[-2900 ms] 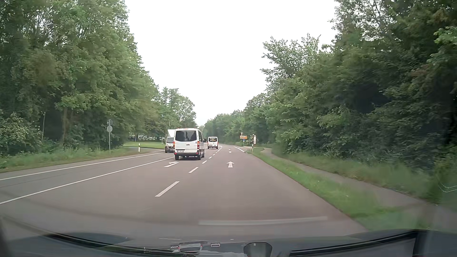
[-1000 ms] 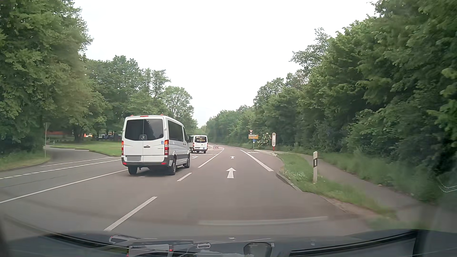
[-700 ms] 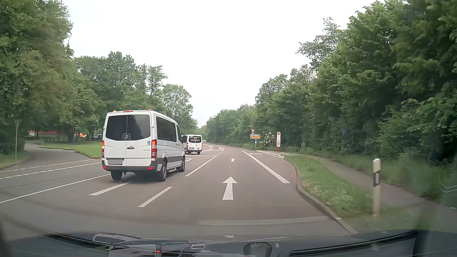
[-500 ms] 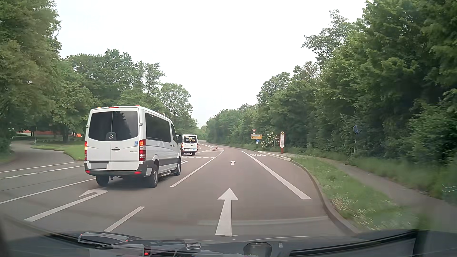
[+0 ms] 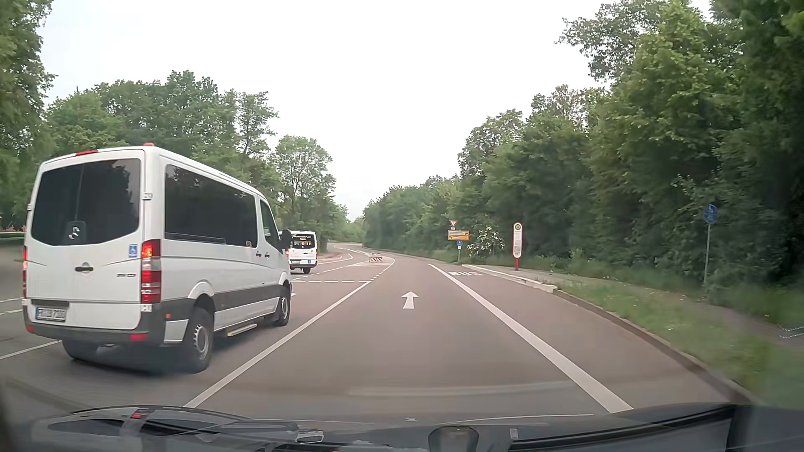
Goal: Follow the waypoints while adhering to traffic rules and regulations
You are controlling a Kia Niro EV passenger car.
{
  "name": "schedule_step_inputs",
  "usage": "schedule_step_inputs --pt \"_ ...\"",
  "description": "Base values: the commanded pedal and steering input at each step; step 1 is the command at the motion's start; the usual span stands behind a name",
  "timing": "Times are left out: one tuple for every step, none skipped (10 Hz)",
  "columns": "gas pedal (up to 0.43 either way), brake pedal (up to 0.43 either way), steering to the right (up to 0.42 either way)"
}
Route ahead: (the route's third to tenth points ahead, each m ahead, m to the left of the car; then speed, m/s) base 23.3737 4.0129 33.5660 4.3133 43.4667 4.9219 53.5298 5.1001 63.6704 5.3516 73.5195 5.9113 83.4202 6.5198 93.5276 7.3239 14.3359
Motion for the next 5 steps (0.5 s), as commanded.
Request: schedule_step_inputs --pt "0.098 0.0 -0.001" --pt "0.098 0.0 -0.001" --pt "0.098 0.0 -0.001" --pt "0.098 0.0 -0.001" --pt "0.098 0.0 -0.001"
